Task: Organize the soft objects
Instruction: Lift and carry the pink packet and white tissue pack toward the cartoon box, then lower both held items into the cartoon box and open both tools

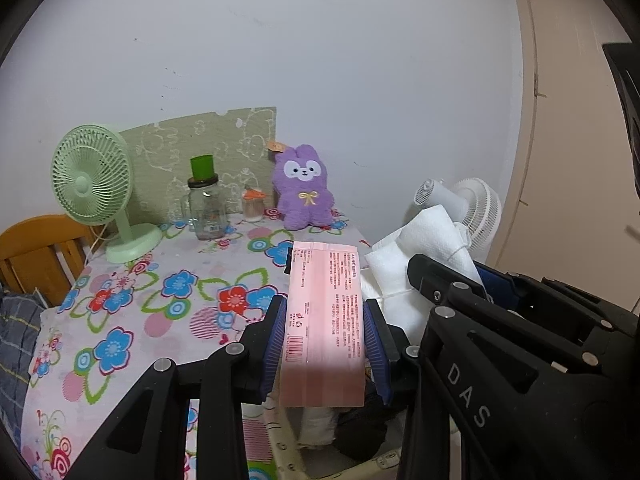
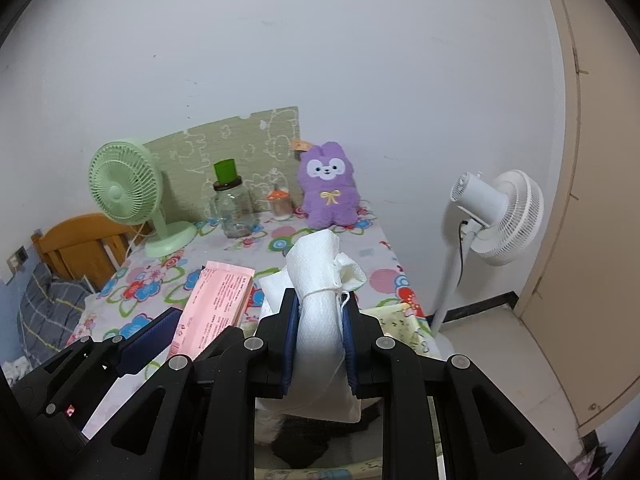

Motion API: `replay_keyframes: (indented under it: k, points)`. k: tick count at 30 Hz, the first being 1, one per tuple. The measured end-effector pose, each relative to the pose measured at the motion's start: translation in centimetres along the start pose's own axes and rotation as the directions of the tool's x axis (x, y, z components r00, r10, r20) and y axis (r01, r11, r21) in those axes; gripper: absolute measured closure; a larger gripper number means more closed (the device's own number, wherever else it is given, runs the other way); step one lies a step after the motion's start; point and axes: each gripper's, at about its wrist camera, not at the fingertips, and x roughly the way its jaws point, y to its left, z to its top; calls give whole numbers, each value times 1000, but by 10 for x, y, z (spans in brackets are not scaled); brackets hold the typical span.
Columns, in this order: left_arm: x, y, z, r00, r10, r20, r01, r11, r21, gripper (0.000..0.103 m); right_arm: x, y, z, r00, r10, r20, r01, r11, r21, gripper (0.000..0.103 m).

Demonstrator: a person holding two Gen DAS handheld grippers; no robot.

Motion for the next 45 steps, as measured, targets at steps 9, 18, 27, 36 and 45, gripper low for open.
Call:
replay_keyframes:
  k: [9,18,27,36,45]
  points:
    - [24,-12,-9,998,-20,-54,20,1000,11,64,16,-18,-9,999,-22,-38,23,999,26,80]
    - [45,-22,-18,994,-28,-106,31,999,24,64,29,-33,-24,996,-40,-79,45,998,54,80]
    - [58,-20,-24,989,1,-148,3,1000,25,63,32,-37,-33,995,-43,-91,48,998,50,80]
    - [54,-6,-24,988,46,-146,-42,999,27,38,37,-32,-35,995,-10,-100,16,998,58,80]
    - [51,4,-29,980,89,-176,-79,995,63,30,51,-14,-41,987,63,-150,-54,996,67,80]
